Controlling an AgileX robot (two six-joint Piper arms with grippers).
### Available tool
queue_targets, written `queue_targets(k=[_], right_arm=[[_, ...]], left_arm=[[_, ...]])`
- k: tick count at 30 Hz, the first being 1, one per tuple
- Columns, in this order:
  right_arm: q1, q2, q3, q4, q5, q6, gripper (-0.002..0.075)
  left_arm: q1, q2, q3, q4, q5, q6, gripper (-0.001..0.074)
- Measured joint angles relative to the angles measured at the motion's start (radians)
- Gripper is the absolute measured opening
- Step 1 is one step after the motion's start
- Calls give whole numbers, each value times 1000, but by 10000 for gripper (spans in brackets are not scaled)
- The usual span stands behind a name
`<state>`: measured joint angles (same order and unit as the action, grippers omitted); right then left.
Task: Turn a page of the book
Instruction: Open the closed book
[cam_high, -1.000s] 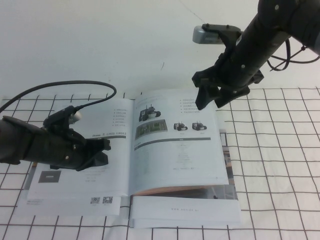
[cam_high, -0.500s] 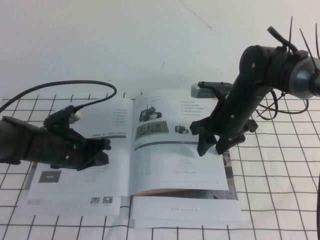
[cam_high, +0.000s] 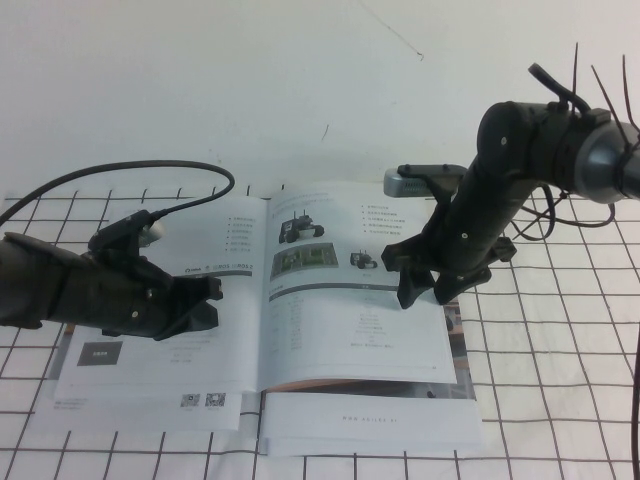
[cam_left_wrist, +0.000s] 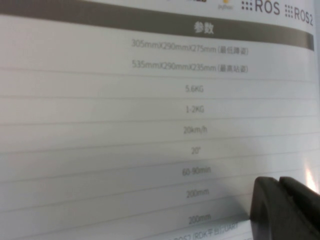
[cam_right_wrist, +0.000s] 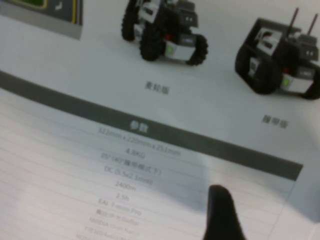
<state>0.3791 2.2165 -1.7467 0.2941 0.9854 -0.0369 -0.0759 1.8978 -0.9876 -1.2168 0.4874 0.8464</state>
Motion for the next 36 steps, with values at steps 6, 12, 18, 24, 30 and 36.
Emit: queue_targets(k=[6, 12, 18, 24, 30, 36], right_arm=[[-4, 0, 0, -2, -4, 14, 410], [-6, 0, 1, 59, -22, 9, 410], [-8, 11, 1, 147, -44, -25, 410], [-8, 20, 1, 67, -26, 13, 410], [-10, 20, 9, 42, -13, 45, 410], [-10, 20, 9, 28, 12, 8, 410]], left_arm=[[0, 0, 0, 0, 0, 1, -1], [0, 0, 0, -10, 0, 2, -2], [0, 0, 0, -26, 2, 16, -2], [0, 0, 0, -26, 4, 23, -2], [0, 0, 0, -26, 4, 25, -2], [0, 0, 0, -26, 4, 25, -2]])
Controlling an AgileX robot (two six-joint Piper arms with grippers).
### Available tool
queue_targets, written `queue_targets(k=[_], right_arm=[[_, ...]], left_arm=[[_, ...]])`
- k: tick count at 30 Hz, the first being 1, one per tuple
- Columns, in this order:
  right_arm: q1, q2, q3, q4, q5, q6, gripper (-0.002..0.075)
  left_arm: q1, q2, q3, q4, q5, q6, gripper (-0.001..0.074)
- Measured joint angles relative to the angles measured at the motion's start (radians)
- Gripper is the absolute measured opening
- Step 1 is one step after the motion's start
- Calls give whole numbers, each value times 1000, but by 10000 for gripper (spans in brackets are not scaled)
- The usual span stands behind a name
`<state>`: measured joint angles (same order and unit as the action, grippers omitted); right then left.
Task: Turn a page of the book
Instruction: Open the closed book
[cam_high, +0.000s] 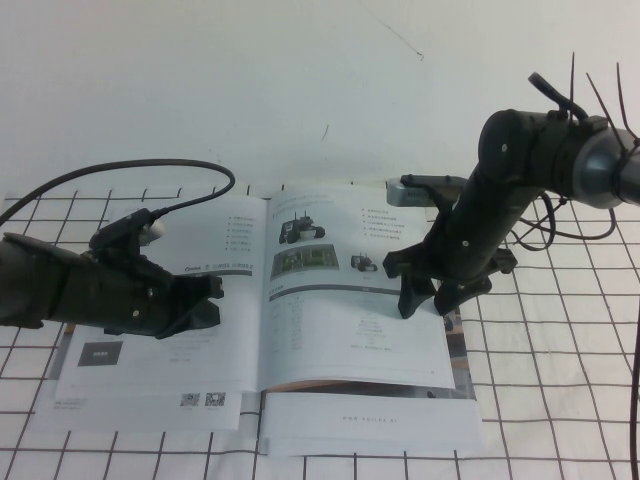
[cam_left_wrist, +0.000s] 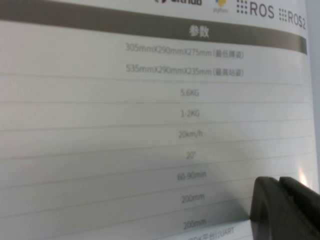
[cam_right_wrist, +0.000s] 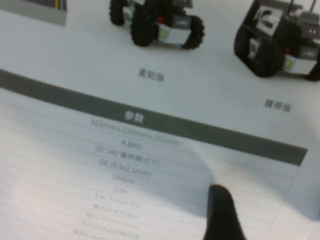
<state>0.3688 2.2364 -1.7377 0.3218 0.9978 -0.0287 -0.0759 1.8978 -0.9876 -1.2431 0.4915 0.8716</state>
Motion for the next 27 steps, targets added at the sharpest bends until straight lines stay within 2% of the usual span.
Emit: queue_targets(k=[12, 23, 27], right_arm=[[0, 0, 1, 20, 34, -121, 408], [0, 0, 1, 61, 34, -140, 408], [0, 0, 1, 177, -12, -180, 408]], left_arm=[[0, 0, 0, 0, 5, 0, -2], [0, 0, 0, 0, 5, 0, -2], [0, 0, 0, 0, 5, 0, -2]])
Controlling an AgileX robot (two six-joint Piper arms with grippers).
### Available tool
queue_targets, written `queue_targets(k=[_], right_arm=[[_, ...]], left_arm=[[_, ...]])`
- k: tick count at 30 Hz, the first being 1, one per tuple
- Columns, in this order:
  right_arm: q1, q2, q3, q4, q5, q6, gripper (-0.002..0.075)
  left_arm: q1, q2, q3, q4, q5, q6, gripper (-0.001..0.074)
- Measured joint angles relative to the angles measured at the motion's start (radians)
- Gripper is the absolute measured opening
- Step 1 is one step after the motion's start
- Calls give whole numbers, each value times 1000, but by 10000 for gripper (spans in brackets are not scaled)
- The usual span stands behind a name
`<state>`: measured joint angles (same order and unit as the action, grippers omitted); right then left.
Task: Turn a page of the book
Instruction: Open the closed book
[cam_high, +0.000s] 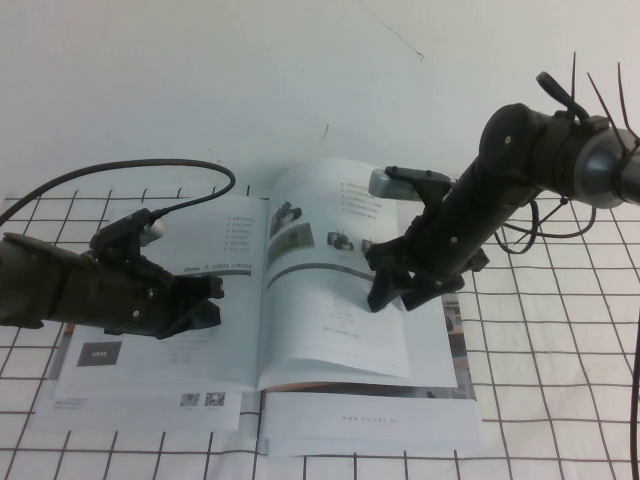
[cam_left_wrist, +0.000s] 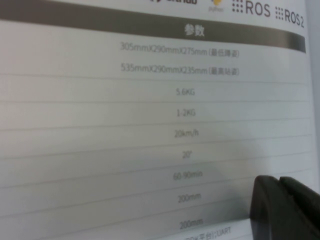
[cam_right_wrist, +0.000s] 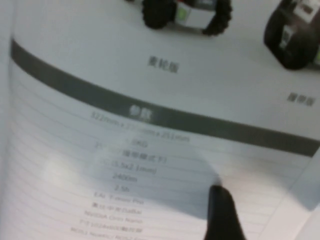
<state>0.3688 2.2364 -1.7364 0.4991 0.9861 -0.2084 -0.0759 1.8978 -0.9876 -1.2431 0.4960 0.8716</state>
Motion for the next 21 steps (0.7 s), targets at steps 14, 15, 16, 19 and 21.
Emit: queue_targets(k=[14, 15, 16, 19, 21], right_arm=[[0, 0, 0, 437, -28, -227, 408], [0, 0, 0, 467, -25, -240, 408], [0, 0, 0, 497, -22, -253, 408], [0, 0, -9, 598, -1, -306, 408], [0, 0, -17, 679, 21, -354, 408]], left_arm=[[0, 0, 0, 0, 0, 0, -2], [0, 0, 0, 0, 0, 0, -2], [0, 0, 0, 0, 0, 0, -2], [0, 0, 0, 0, 0, 0, -2], [0, 0, 0, 0, 0, 0, -2]])
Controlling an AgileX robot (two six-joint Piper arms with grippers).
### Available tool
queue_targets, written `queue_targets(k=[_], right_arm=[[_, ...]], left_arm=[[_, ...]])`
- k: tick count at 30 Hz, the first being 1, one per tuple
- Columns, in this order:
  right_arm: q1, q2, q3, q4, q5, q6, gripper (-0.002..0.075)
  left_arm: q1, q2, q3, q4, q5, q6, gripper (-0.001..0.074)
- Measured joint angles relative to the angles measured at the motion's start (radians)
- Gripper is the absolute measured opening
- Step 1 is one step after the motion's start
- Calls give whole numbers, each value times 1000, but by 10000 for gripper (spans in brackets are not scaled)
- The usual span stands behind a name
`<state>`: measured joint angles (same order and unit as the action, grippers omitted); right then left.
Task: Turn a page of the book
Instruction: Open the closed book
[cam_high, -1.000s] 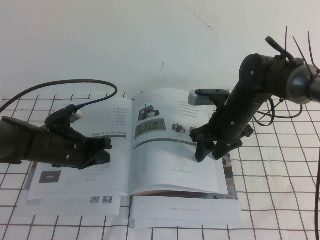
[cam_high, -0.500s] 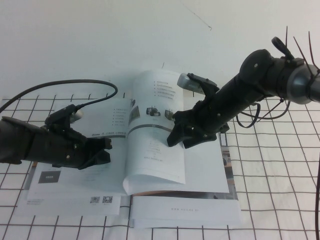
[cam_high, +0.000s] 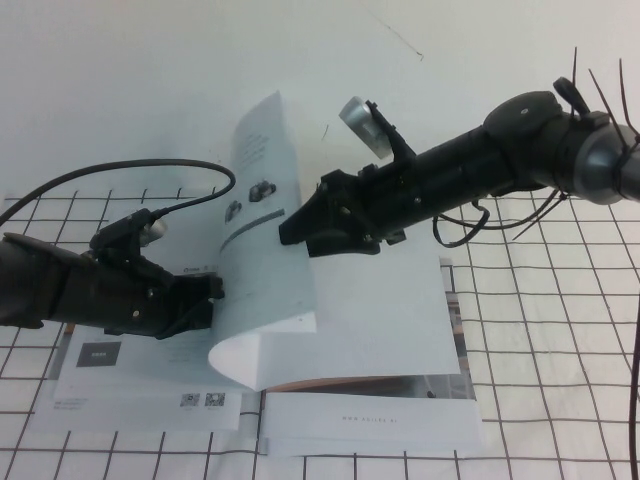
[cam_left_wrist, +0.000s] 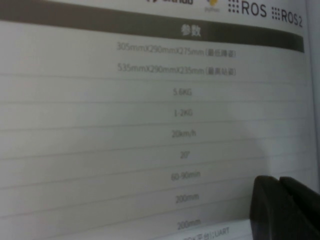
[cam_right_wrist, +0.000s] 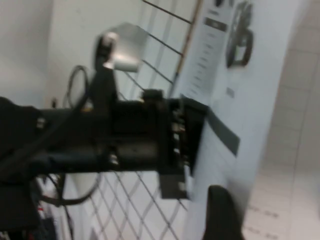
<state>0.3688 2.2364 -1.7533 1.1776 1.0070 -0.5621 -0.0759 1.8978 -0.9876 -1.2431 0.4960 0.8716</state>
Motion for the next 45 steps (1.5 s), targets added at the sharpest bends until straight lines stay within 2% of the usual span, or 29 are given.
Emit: queue_targets(k=[4, 8, 17, 26, 32, 38, 45], right_arm=[[0, 0, -5, 168, 28, -86, 408], [0, 0, -8, 243, 43, -122, 408], [0, 0, -9, 250, 44, -143, 407], [0, 0, -9, 245, 44, -159, 407], [0, 0, -9, 163, 44, -161, 407], [0, 0, -9, 112, 54, -153, 407], [0, 0, -9, 103, 89, -139, 407]], left_arm=[[0, 0, 0, 0, 0, 0, -2], [0, 0, 0, -6, 0, 0, -2], [0, -150, 2, 61, 3, -8, -2], [0, -435, 5, 278, -8, -174, -2], [0, -588, 5, 296, 17, -214, -2], [0, -558, 8, 301, 51, -231, -2], [0, -378, 30, 303, 2, -235, -2]])
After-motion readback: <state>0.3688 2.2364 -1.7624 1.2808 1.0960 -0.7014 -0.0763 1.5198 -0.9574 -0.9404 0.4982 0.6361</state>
